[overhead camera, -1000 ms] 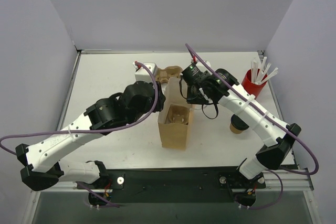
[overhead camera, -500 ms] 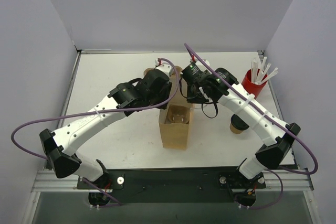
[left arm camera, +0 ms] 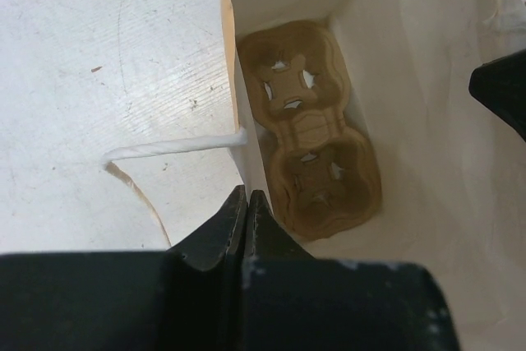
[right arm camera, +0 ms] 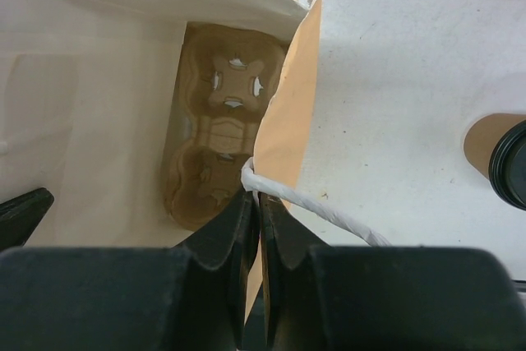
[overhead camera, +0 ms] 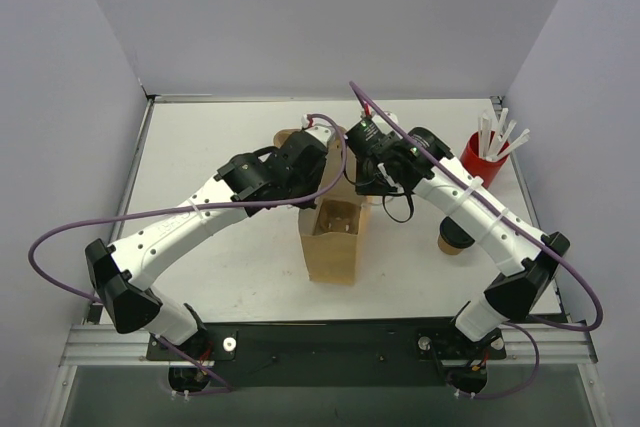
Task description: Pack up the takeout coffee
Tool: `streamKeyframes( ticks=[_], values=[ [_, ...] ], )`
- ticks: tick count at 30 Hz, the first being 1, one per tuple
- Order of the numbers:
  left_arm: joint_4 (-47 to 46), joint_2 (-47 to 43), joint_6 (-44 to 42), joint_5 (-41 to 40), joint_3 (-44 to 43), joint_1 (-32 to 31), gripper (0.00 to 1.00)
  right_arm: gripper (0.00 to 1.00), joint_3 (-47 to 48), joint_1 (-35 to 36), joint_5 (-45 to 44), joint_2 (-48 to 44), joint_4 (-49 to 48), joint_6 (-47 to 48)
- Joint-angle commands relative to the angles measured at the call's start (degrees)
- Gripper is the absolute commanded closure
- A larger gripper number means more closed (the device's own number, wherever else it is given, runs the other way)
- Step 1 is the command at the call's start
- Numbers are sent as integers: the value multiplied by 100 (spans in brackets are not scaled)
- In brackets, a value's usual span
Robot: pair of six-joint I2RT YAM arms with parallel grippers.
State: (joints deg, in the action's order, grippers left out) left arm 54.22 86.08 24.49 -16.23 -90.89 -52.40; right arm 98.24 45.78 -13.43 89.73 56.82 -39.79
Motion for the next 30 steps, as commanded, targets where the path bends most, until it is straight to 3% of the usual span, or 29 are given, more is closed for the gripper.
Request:
streamKeyframes(
  ticks=[1, 15, 22, 30],
  values=[
    [159, -4, -76, -64, -341, 19, 100, 96, 169, -25, 16, 185, 145, 156],
    [739, -48, 231, -284, -825, -25, 100, 99, 908, 107, 113, 316, 436, 375],
    [327, -100, 363, -152, 124, 248, 100, 98, 680, -60, 139, 887, 339, 516],
    [537, -188, 319, -205, -314, 266, 100, 96, 1162, -87, 323, 844, 400, 569]
  ],
)
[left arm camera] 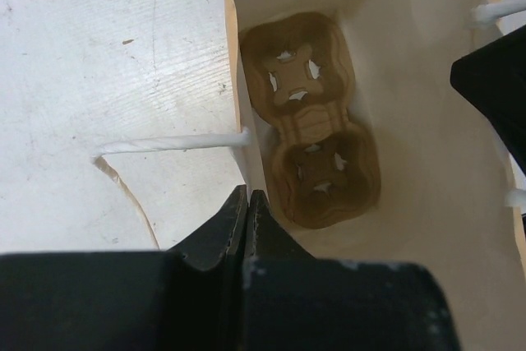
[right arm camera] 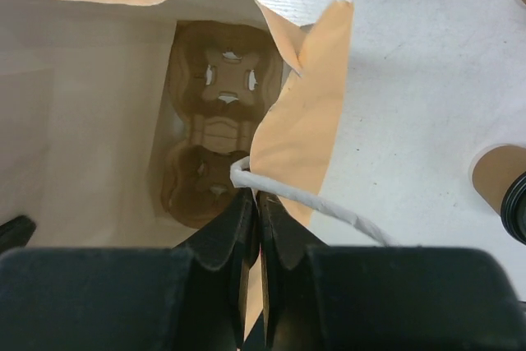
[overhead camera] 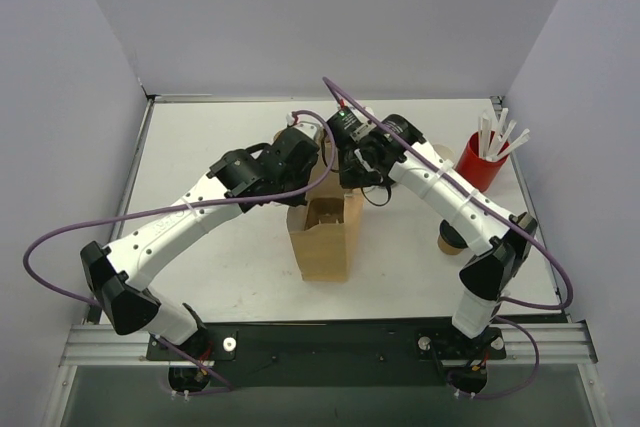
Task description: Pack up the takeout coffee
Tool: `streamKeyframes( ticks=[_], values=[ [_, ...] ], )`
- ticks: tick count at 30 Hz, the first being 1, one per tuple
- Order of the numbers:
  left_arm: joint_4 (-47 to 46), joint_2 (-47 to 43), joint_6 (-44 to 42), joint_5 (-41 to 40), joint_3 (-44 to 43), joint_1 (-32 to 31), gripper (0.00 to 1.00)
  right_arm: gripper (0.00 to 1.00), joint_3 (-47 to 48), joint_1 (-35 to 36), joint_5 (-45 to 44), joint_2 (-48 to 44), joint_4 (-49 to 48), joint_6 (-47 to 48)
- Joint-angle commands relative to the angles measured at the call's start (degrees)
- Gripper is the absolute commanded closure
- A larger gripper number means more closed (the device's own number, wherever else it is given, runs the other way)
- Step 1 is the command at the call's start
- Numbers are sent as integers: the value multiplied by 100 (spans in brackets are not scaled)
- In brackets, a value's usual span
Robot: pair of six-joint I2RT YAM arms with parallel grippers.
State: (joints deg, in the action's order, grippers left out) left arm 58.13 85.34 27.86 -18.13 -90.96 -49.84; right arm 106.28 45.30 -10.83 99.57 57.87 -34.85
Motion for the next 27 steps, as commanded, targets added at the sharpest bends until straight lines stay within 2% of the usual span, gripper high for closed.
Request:
streamKeyframes(
  ticks=[1, 8, 17, 20, 21, 23, 24, 27],
  values=[
    [190, -132, -8, -15, -361, 10, 100, 96, 411, -39, 72, -157, 322, 75],
    [383, -220, 62, -6, -634, 19, 100, 95, 649, -21, 37, -315, 515, 49],
    [-91, -202, 203, 257, 200, 212, 100, 92, 209, -109, 151, 159, 278, 110],
    [-152, -290, 229, 231, 245, 229, 100, 84, 279, -118, 204, 98, 173, 110],
    [-161, -316, 229, 222, 245, 238, 100, 75, 305, -118, 222, 46, 138, 110],
    [-205, -360, 229, 231, 228, 247, 100, 69, 463, -109, 257, -86, 76, 101],
    [-214, -369, 246, 240, 210, 238, 100, 63, 499, -126, 309, -122, 50, 93],
    [-276, -465, 317, 240, 228, 238, 100, 57, 648, -109, 449, -315, 5, 23]
  ],
)
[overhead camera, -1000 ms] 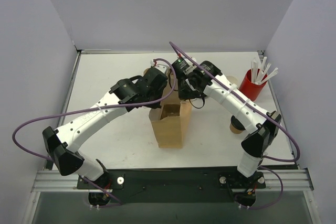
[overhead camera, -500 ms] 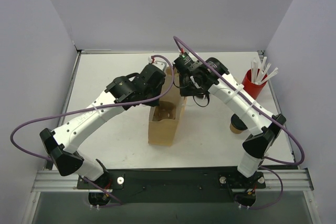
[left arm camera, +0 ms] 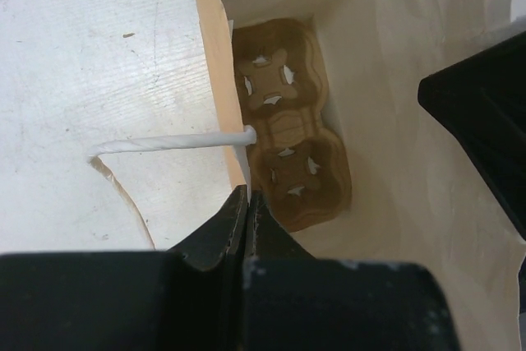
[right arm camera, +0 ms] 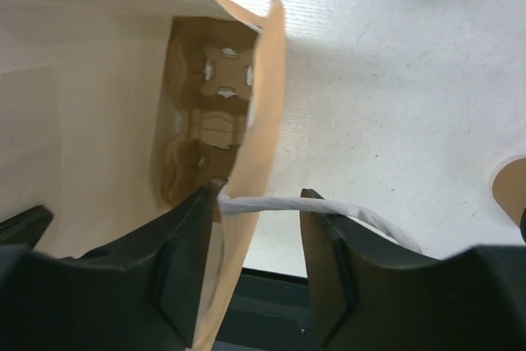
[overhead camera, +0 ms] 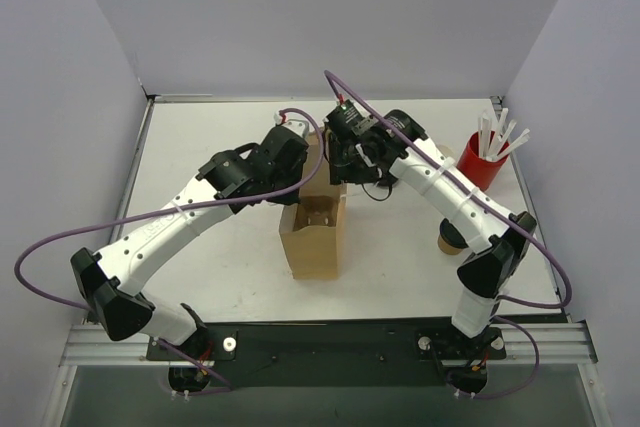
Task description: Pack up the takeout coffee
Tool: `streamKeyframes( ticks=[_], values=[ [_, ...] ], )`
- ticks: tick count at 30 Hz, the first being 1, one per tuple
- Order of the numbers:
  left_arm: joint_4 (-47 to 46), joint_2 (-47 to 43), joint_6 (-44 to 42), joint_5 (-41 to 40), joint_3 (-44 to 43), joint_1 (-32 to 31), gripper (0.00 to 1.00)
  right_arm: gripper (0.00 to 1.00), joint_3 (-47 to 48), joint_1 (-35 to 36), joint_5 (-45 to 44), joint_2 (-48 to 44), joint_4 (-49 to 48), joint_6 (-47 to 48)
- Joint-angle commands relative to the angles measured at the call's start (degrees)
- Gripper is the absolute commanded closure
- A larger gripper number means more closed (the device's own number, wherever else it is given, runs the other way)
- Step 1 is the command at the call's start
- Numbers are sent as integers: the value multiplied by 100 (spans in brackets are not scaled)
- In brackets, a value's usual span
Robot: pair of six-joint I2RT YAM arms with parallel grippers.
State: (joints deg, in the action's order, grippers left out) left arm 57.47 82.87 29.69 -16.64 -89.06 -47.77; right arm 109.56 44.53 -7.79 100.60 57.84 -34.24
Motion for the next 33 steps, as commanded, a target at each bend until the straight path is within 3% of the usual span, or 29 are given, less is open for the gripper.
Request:
streamKeyframes(
  ticks=[1, 8, 15, 20, 26, 27, 28, 33],
  values=[
    [-228, -245, 159, 91, 55, 31, 100, 56, 347, -41, 190, -462, -19, -56],
    [-377, -333, 379, 56, 152, 40, 100, 49, 251, 3, 603, -953, -449, -311],
    [-474, -394, 493, 56, 160, 40, 100, 48, -338, -24, 709, -1340, -1090, -557],
    [-483, -394, 564, -23, 222, 66, 100, 48, -637, -85, 586, -1832, -1723, -602],
    [-614, -535, 661, 108, 275, 83, 99, 45, -514, -138, -2, -2490, -1759, -610],
    [-649, -553, 661, 117, 275, 92, 95, 44, -558, -155, -151, -2597, -1698, -636],
    [-667, -596, 652, 126, 283, 84, 83, 44, -593, -182, -535, -2693, -1515, -706],
    [-817, -772, 538, 91, 310, 92, 64, 41, -892, -532, -1153, -3151, -548, -882]
  ],
)
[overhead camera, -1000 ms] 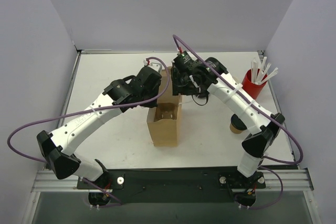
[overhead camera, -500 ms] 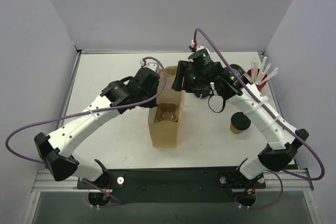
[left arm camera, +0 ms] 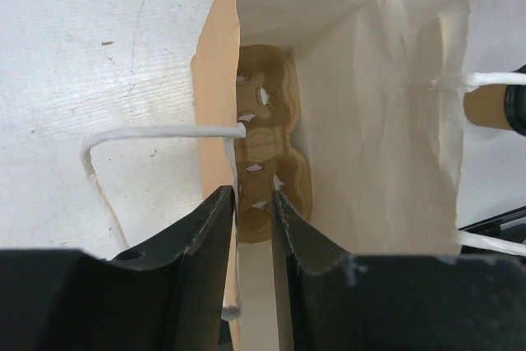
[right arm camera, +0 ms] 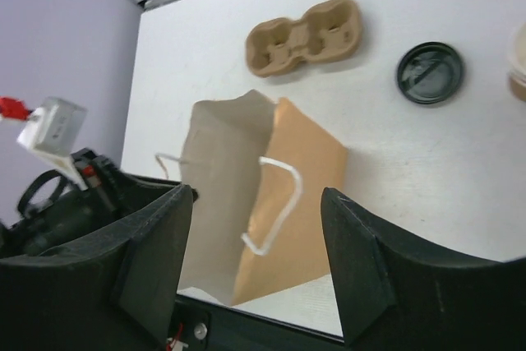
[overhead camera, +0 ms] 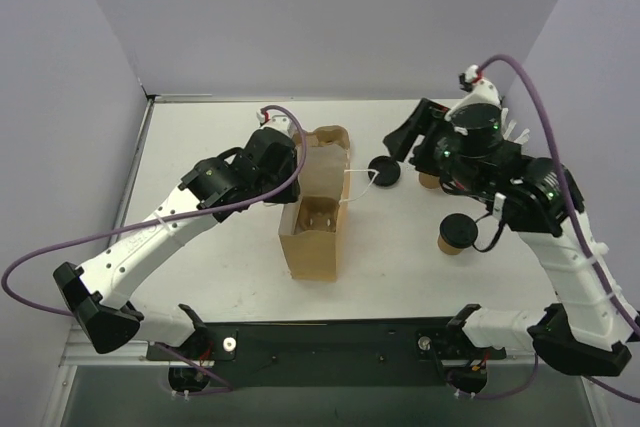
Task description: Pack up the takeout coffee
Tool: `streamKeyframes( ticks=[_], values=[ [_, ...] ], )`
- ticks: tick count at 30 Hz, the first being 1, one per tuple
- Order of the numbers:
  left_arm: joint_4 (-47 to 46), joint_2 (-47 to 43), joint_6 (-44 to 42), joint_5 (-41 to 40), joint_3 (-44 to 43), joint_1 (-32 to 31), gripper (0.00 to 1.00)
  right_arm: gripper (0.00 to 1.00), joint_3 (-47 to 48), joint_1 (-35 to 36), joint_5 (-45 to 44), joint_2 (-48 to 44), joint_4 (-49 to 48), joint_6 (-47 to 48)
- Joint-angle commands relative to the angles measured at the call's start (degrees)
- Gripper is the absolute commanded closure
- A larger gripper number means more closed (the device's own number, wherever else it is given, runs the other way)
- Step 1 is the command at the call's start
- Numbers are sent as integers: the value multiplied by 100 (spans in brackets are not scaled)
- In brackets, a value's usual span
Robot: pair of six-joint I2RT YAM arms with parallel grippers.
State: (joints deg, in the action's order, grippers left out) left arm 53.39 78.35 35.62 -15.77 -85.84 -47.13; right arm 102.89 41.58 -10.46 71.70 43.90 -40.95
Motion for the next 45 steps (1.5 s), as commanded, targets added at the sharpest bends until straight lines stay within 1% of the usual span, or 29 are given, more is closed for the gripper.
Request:
streamKeyframes(
  ticks=[1, 2, 3, 4, 6, 7, 11, 14, 15, 20, 23, 24, 28, 31, 36, 37, 38, 45],
  values=[
    [-417, -355, -98, -5, -29, 38, 63, 40, -565, -299, -975, -462, 1118, -264],
    [-399, -364, -133, -22, -81, 29, 62, 40, -769, -396, -1019, -569, 1208, -317],
    [-399, -364, -238, -23, -108, 38, 61, 40, -1040, -684, -967, -709, 1287, -361],
    [-364, -347, -300, -40, -134, 38, 61, 40, -1530, -834, -923, -928, 1383, -413],
    [-329, -320, -493, -137, -178, 64, 61, 39, -2069, -1133, -774, -1140, 1481, -502],
    [-277, -311, -555, -154, -178, 81, 61, 39, -2533, -1465, -695, -1271, 1577, -510],
    [-337, -460, -801, -198, 6, 161, 61, 38, -3369, -2039, -554, -1413, 1736, -493],
    [-460, -601, -986, -199, 199, 205, 61, 35, -3783, -2373, -633, -1352, 1736, -458],
    [-487, -619, -1021, -198, 243, 222, 61, 32, -3855, -2426, -668, -1334, 1727, -440],
    [-654, -689, -1092, 12, 410, 293, 61, 24, -4163, -2882, -598, -1053, 1359, -107],
    [-672, -689, -1144, 100, 411, 310, 61, 22, -4356, -3217, -231, -904, 1007, 209],
    [-672, -707, -1153, 109, 419, 310, 61, 22, -4426, -3427, -159, -860, 920, 280],
    [-680, -733, -1206, 171, 393, 319, 61, 17, -4523, -3850, 114, -632, 480, 579],
    [-689, -742, -1215, 197, 393, 319, 61, 16, -4506, -4113, 386, -395, 295, 737],
    [-689, -777, -1241, 206, 384, 336, 61, 15, -4462, -4141, 360, -122, 155, 843],
    [-680, -777, -1241, 232, 375, 336, 61, 15, -4462, -4315, 386, -60, 137, 869],
    [-689, -777, -1241, 232, 384, 345, 61, 15, -4462, -4334, 413, -34, 102, 878],
    [-680, -786, -1250, 241, 428, 345, 61, 15, -4462, -4343, 448, 151, 5, 896]
  ],
)
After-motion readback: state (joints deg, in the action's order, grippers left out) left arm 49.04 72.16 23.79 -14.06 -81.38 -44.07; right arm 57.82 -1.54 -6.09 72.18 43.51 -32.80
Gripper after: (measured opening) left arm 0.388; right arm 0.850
